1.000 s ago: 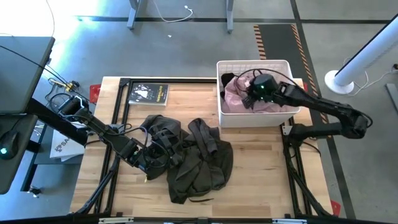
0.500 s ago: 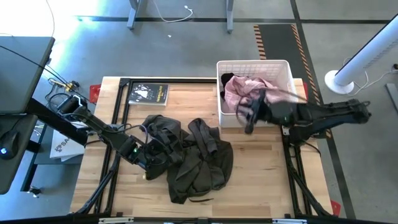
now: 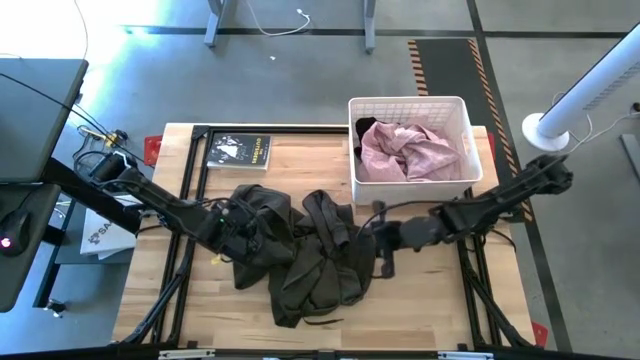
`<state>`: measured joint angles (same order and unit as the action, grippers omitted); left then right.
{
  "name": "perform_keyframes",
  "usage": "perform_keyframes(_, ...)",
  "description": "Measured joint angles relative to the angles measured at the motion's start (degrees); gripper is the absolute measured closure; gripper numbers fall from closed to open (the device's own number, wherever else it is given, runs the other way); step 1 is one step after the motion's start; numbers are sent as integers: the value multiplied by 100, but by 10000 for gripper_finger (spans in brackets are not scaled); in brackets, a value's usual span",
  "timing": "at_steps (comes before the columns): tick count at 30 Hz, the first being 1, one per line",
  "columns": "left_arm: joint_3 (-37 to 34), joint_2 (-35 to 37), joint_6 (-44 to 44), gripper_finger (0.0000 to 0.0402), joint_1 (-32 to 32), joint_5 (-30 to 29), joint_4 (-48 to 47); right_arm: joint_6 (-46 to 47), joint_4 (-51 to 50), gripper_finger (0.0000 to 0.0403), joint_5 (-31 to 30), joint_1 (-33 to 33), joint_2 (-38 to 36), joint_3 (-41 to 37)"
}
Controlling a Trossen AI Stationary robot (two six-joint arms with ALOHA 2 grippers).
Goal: Sort clothes
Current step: Put the black jacket into the white bin
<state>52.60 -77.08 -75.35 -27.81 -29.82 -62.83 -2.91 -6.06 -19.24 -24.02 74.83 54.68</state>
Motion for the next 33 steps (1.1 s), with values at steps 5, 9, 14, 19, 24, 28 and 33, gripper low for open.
perform_keyframes(5, -749, -2, 54, 271, 13, 621, 1401, -3, 66, 286, -38, 45, 384, 0)
perform_keyframes(9, -1290, -2, 864, 271, 17, 757, 3535, 59, 366, 233, 413, 268, 710, 0)
perform_keyframes(14, -1271, 20, 1772, 271, -11, 995, 4618, 192, 542, 159, 1087, 505, 1294, 268)
perform_keyframes(19, -799, 416, 1279, 287, -90, -121, 3033, 51, 177, 110, 1182, 594, 2015, 1000)
perform_keyframes(24, -529, 914, -62, 317, -401, -1543, 1114, 293, -171, 100, 1290, 774, 2822, 1690)
perform_keyframes(28, -529, 1067, 360, 335, -669, -1911, 1638, 829, -369, 100, 1607, 981, 3485, 2088)
perform_keyframes(33, -529, 872, 1551, 350, -909, -2161, 2940, 1471, -629, 100, 1534, 1256, 4345, 2431)
